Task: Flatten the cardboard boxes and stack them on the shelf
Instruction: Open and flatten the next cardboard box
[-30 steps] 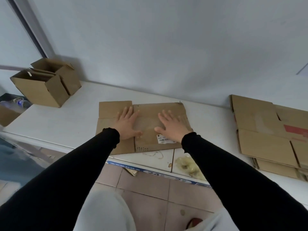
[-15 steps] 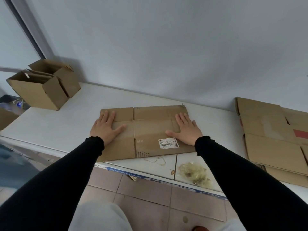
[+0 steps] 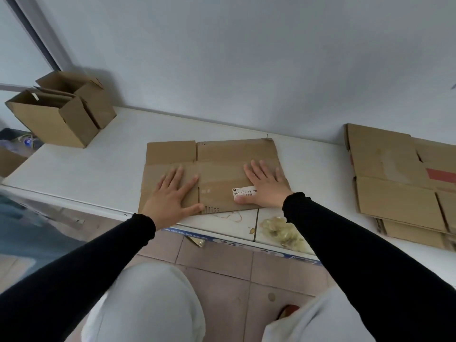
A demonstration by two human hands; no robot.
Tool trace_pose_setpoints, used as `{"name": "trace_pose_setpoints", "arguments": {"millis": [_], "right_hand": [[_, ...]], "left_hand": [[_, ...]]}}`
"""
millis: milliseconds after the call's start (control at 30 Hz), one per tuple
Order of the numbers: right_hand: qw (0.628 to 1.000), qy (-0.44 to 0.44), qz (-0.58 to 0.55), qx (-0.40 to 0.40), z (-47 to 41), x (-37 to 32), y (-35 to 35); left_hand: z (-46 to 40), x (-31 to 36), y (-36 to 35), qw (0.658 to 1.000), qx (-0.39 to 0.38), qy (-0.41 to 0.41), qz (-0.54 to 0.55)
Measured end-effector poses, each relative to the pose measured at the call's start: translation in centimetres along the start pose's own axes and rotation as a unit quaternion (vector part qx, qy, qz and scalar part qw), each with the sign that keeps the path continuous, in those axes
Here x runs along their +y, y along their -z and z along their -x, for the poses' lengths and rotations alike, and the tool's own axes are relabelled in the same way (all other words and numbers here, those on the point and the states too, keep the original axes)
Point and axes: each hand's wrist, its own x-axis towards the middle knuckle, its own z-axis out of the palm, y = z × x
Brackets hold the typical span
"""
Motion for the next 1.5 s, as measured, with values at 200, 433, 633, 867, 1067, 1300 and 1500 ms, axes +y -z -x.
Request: {"name": "trace_pose_setpoints", "arguments": {"millis": [200,433,633,867,1067,1300,1500], "right_hand": [[1.0,-0.003,0.001,0.027,0.1,0.0,-0.4],[0.985,-0.091,-0.137,0.054,2.9,3.6,1.9],[0.907,-0.125,-0.381,0.13,3.3,3.7,0.5],[0.854,-0.098,-0.449,0.245,8.8,8.1,4.2],[0.846,-0.134,-0.422,0.297,18.7,19.0,7.5],[0.821,-0.241,-0.374,0.358,28.6,31.9,5.8],[0.801,-0.309,-0.343,0.381,31.7,41.9,4.0]], "left_hand": [[-0.5,-0.5,0.6,1.0,-0.017,-0.004,0.015],[0.1,-5.3,3.0,0.972,-0.054,0.214,0.079],[-0.8,-4.2,4.3,0.902,0.02,0.222,0.369],[-3.5,0.7,10.2,0.864,0.112,0.158,0.465],[-8.1,13.6,13.8,0.863,0.063,0.051,0.499],[-12.9,31.0,12.1,0.872,-0.011,-0.034,0.489],[-15.4,41.1,9.6,0.884,-0.039,-0.06,0.461]]}}
